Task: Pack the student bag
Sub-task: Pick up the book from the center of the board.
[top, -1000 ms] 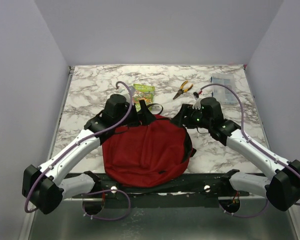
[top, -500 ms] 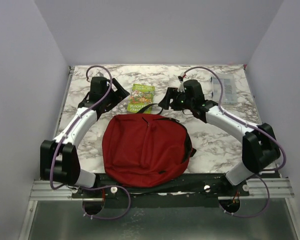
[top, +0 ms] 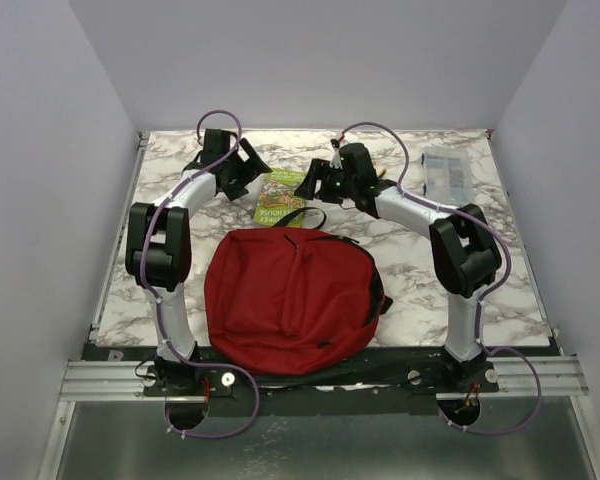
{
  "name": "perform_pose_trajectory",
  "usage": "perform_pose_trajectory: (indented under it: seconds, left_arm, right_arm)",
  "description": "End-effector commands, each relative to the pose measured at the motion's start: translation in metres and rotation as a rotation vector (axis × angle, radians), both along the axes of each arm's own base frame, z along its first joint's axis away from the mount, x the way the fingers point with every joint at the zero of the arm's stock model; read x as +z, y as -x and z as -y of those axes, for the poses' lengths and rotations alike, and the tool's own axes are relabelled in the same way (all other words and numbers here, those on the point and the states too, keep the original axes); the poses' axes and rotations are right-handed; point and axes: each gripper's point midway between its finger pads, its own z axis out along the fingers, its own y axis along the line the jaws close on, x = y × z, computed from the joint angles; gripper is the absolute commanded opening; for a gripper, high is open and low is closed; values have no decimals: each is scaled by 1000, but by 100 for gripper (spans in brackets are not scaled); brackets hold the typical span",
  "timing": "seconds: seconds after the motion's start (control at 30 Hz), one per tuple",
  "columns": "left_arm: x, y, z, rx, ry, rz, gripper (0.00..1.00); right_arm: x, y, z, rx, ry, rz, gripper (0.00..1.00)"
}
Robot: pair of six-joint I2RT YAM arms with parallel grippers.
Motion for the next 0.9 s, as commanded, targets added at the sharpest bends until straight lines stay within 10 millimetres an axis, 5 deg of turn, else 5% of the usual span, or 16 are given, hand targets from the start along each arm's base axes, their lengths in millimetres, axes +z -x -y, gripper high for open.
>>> perform_pose_trajectory:
  seconds: [0.0, 0.43, 0.87]
  left_arm:
    - [-11, -7, -4, 95, 21, -76, 98]
    - [-36, 2, 44, -15, 234, -231, 96]
    - [-7, 13, 84, -251, 266, -123, 45]
  right_arm:
    - [-14, -14, -11, 18, -48, -39, 74]
    - [-65, -18, -21, 7, -136, -168, 71]
    - [-58, -14, -27, 24, -253, -186, 66]
